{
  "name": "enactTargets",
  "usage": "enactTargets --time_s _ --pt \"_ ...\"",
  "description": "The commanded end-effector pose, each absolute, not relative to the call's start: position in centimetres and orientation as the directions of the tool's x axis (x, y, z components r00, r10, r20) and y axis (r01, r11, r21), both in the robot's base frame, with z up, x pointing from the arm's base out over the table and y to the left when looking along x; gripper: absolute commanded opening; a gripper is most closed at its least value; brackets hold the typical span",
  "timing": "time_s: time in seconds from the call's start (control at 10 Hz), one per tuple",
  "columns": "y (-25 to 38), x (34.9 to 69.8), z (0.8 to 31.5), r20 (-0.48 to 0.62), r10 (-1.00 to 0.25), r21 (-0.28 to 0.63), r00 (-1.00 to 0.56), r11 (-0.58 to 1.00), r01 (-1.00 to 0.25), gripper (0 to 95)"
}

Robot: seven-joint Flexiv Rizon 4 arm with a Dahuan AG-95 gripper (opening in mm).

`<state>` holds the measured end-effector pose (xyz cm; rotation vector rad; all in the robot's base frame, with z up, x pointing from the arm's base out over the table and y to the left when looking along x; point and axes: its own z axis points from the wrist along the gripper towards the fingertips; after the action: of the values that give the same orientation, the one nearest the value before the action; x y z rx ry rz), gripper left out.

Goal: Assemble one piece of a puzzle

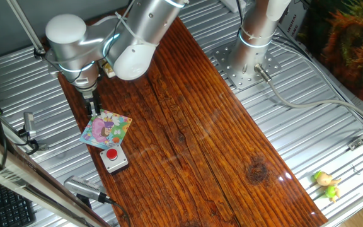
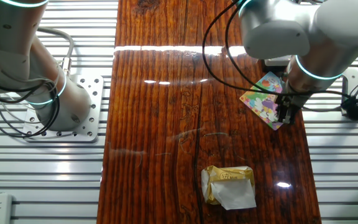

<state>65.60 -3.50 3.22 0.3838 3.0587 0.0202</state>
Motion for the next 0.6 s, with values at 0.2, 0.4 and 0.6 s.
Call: enactTargets --time_s 0.2,0.4,0.6 --pt "-3.3 65.6 4.8 -0.044 0.221 0.000 -0.974 0.975 0.222 0.0" --pt "-3.1 65.7 6.3 -0.029 0.190 -0.012 -0.981 0.982 0.190 0.0" --pt "-2.7 66.0 7.7 -0.033 0.144 -0.027 -0.989 0.989 0.145 0.0"
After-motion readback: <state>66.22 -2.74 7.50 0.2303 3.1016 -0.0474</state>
